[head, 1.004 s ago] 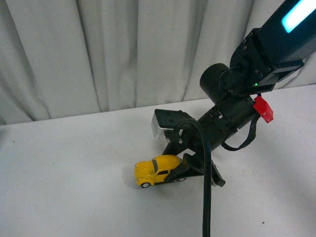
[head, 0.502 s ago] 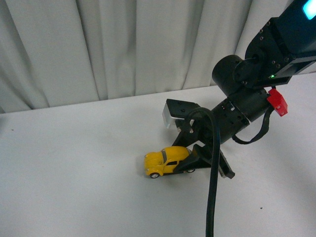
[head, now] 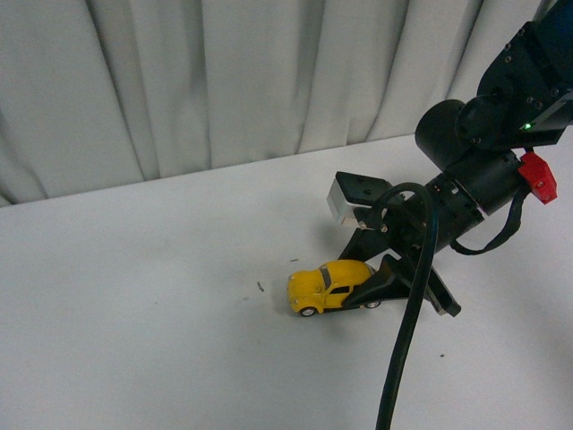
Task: Wind up and store yellow beetle toy
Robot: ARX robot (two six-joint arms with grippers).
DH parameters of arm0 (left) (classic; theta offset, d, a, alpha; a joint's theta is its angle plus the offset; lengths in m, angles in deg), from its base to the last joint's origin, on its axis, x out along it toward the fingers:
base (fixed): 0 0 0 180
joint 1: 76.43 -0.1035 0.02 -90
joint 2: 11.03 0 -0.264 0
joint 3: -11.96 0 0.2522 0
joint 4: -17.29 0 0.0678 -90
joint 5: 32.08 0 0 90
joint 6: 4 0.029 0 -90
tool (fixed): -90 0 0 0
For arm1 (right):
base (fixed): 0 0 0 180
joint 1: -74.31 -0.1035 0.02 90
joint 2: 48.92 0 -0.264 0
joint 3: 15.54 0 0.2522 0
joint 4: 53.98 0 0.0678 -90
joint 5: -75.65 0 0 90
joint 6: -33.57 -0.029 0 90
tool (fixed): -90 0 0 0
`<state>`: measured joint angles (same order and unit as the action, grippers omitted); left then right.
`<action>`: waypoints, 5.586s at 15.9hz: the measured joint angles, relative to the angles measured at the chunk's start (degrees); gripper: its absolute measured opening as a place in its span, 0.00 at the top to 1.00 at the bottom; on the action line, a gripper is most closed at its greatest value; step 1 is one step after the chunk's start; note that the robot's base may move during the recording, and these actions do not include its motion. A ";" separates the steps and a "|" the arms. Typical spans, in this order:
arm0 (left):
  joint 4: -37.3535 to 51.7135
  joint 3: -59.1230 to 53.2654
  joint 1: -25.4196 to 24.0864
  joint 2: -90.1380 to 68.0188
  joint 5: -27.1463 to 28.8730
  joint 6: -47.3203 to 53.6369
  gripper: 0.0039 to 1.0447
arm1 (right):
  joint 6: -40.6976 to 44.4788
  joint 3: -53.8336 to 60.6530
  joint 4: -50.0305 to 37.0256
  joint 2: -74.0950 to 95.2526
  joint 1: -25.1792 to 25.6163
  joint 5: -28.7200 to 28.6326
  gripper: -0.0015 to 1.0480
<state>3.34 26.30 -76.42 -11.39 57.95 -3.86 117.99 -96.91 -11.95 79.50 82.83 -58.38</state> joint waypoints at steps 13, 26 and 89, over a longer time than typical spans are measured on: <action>-0.02 0.00 0.00 0.00 -0.04 0.02 0.06 | 15.74 7.02 7.93 -2.78 13.99 4.20 0.30; 0.00 0.00 0.00 0.00 0.00 0.00 0.06 | 17.49 6.08 6.29 -2.47 13.99 5.07 0.07; 0.00 0.00 0.00 0.00 0.00 0.00 0.06 | -83.56 66.99 -28.04 -128.28 -8.50 44.06 0.77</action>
<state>3.34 26.30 -76.42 -11.39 57.95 -3.86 34.43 -29.92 -39.99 -48.77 74.33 -14.32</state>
